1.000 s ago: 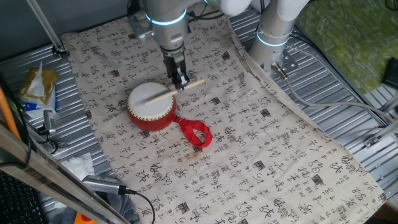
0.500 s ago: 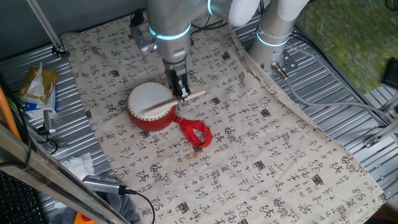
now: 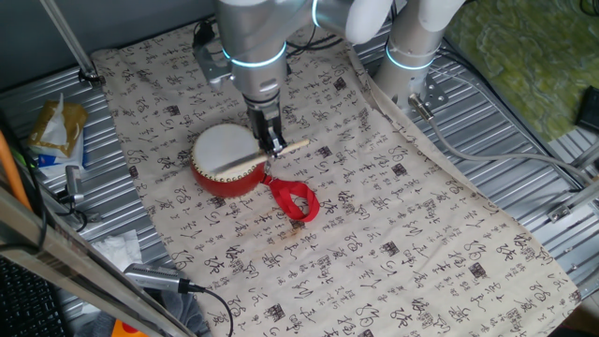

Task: Play the drum

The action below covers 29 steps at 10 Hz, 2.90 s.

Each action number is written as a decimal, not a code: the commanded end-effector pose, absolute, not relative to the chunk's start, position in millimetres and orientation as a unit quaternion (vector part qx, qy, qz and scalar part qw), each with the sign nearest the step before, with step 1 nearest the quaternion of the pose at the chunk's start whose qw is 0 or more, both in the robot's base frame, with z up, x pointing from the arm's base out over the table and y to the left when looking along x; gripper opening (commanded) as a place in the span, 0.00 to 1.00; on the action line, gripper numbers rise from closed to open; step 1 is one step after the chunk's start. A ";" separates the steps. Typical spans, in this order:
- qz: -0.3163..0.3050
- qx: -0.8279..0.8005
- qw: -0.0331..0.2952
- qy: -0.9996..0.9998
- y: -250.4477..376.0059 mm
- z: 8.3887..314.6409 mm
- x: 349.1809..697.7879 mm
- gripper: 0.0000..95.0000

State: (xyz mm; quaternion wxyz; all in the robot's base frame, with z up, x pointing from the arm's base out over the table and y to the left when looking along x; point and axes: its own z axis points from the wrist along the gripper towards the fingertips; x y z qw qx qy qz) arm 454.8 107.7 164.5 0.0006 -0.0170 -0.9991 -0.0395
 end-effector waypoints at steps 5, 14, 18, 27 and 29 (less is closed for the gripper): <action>-0.022 0.002 0.007 -1.000 107.9 164.0 455.6 0.00; 0.000 0.188 0.026 -0.982 107.9 164.0 455.6 0.00; -0.002 0.218 0.027 -0.975 107.9 164.0 455.6 0.00; -0.012 0.189 0.023 -0.982 128.8 164.5 472.2 0.00; -0.013 0.162 0.024 -0.986 170.4 161.5 489.5 0.00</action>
